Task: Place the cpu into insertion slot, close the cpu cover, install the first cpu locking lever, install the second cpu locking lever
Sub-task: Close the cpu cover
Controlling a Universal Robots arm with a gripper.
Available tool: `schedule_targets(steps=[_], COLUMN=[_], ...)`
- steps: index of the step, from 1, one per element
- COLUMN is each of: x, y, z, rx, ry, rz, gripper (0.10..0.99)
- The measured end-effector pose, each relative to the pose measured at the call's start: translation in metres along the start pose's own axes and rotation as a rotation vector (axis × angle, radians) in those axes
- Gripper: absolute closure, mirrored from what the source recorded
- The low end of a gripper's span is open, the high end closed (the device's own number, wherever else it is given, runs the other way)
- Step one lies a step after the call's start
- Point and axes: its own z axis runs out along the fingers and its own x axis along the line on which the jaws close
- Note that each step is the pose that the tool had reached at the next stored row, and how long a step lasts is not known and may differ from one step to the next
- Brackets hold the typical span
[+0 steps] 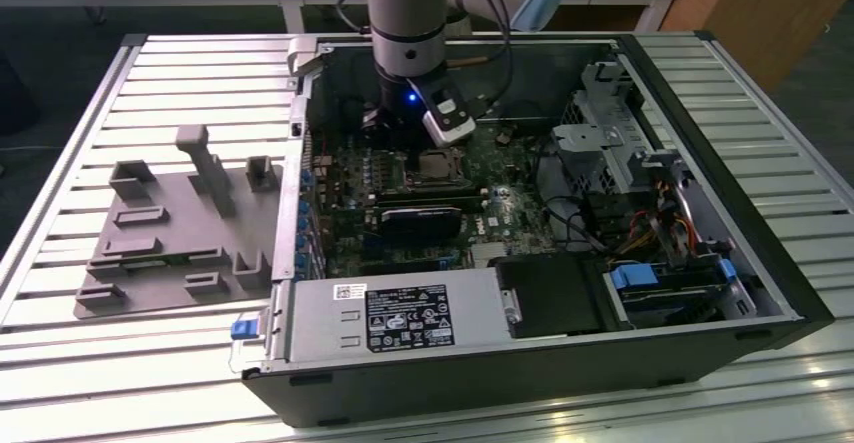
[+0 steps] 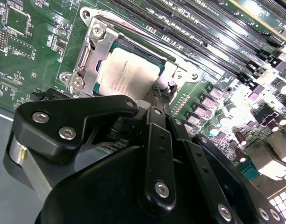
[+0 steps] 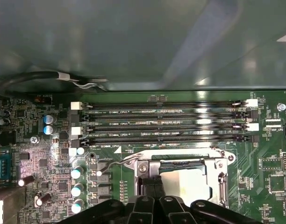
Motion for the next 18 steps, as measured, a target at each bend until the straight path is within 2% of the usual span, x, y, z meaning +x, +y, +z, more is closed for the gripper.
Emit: schedule_targets(steps=[18], x=[-0.0072], y=[0.0005], z=[-0.0021], rx=[-0.001], ry=[-0.0009], rz=[-0.001], gripper=[0.984])
